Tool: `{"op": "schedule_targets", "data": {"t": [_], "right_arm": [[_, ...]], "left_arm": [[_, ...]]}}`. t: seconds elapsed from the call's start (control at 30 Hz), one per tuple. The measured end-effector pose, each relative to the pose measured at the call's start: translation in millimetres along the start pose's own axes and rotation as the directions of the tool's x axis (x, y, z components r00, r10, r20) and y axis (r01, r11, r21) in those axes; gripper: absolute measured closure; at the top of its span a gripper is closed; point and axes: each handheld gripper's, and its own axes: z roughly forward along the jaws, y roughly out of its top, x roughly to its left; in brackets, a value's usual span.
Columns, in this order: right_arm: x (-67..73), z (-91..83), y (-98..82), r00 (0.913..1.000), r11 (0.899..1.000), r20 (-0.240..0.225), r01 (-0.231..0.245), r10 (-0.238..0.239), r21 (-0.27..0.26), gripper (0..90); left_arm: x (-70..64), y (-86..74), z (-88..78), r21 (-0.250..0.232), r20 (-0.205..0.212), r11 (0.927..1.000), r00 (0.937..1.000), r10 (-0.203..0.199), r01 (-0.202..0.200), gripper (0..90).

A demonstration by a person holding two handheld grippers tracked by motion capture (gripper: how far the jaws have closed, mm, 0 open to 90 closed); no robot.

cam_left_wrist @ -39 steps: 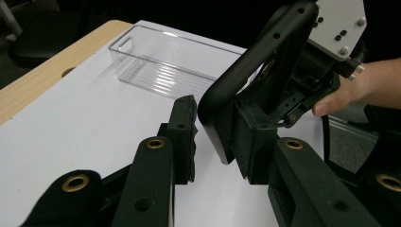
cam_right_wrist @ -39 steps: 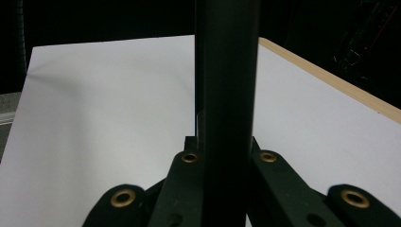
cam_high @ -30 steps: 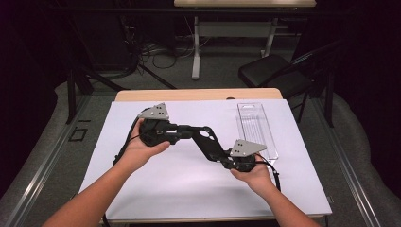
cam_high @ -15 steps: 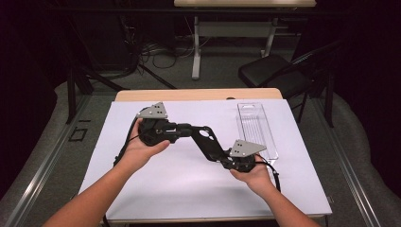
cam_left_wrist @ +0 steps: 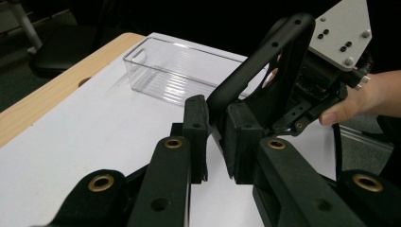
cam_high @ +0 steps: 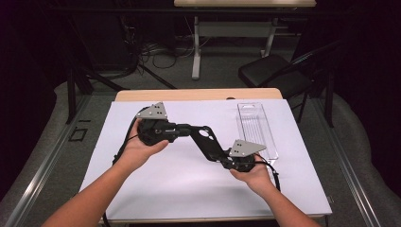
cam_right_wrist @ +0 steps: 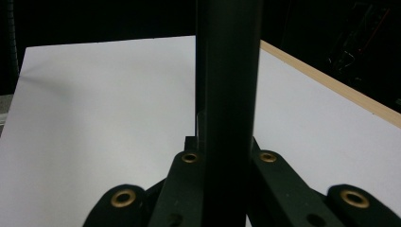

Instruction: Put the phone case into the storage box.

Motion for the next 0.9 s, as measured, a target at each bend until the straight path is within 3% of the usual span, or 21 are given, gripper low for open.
{"op": "schedule_targets", "data": {"t": [0.33, 0.9], "right_arm": [[0.3, -0.1, 0.9, 0.9999, 1.0, 0.003, 0.014, -0.014, -0.001, 87.8], [-0.8, 0.0, 1.3, 0.9999, 1.0, 0.002, -0.011, 0.011, -0.007, 86.8]], "left_arm": [[3.7, -0.1, -0.9, -0.009, 0.029, 1.0, 0.9996, 0.001, -0.001, 81.2], [0.3, 2.6, -1.9, -0.006, 0.022, 1.0, 0.9998, 0.003, -0.003, 82.0]]}}
